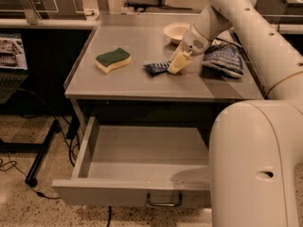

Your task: Place rxbar blueberry into top drawer

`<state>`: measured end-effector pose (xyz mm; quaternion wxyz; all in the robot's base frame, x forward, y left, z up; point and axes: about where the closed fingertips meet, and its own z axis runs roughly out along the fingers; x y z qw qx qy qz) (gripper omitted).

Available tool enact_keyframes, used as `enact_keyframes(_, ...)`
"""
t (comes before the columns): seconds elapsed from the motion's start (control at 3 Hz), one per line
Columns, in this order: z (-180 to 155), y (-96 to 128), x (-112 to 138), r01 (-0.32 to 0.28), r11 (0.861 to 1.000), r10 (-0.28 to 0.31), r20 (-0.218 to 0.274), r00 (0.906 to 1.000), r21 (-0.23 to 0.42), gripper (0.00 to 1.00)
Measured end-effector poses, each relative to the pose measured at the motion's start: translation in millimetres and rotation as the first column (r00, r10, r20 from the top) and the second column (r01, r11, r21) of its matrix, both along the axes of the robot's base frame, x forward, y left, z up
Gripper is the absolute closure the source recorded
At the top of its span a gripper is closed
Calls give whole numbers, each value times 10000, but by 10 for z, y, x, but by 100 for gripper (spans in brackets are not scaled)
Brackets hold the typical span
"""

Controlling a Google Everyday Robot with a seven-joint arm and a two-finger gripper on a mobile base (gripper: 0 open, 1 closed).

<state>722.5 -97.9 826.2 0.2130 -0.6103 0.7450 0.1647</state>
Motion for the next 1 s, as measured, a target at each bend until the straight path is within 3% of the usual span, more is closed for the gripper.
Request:
enact_keyframes(0.67,-13,-36,-61,-123,9999,123,-11,9999,-9,100)
enact_keyframes(1.0,-14,-140,-244,-68,10000,68,-55,10000,46,100)
